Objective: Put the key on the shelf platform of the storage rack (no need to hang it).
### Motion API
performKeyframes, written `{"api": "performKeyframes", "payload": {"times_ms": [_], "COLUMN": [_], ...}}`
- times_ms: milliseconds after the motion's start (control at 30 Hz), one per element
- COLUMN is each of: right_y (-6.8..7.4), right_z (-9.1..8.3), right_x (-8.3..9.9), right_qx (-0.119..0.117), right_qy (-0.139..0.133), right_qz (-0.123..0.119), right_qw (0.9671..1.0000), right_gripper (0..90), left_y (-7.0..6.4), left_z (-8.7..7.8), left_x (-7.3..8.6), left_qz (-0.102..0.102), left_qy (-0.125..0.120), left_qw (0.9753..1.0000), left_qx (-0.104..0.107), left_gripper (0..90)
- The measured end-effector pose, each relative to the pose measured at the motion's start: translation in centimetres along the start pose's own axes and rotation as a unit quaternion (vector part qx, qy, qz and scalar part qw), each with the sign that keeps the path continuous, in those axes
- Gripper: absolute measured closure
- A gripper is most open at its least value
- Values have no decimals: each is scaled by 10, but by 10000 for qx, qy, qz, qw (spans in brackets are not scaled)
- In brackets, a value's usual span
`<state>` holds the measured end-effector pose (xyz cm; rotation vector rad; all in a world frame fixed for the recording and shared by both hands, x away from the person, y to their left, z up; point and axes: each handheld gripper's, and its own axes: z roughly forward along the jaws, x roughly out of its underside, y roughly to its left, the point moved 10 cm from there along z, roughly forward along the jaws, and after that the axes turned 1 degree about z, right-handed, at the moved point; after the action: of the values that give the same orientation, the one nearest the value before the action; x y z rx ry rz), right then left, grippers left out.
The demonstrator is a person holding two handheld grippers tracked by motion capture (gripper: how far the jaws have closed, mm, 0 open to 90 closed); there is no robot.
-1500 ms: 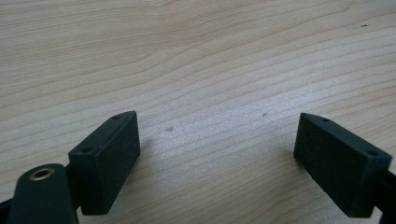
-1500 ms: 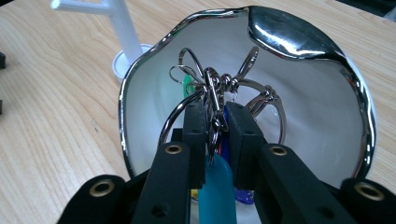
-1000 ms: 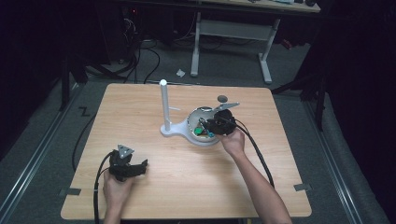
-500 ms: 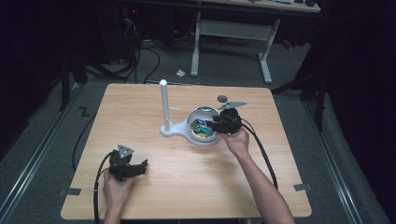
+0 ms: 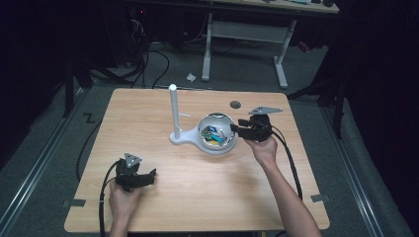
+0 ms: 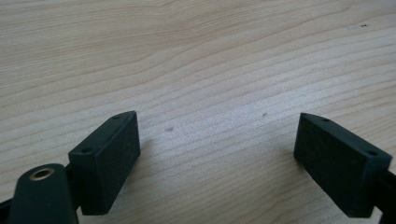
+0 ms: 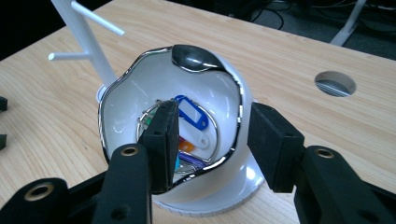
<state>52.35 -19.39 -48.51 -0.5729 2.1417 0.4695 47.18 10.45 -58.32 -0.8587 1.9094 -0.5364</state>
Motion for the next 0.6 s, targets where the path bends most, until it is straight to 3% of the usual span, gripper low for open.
{"api": "performKeyframes", "payload": {"times_ms": [600], "right_y": [-17], "right_z": [-40], "right_x": [5], "right_qx": [137], "right_qy": [-271], "right_qz": [139], "right_qw": [9994], "right_gripper": [509], "left_y": [0], "left_z": [0], "left_x": [0], "left_qz": [-7], "left_qy": [-1], "left_qw": [10000], "left_qx": [-6], "left_gripper": [148]}}
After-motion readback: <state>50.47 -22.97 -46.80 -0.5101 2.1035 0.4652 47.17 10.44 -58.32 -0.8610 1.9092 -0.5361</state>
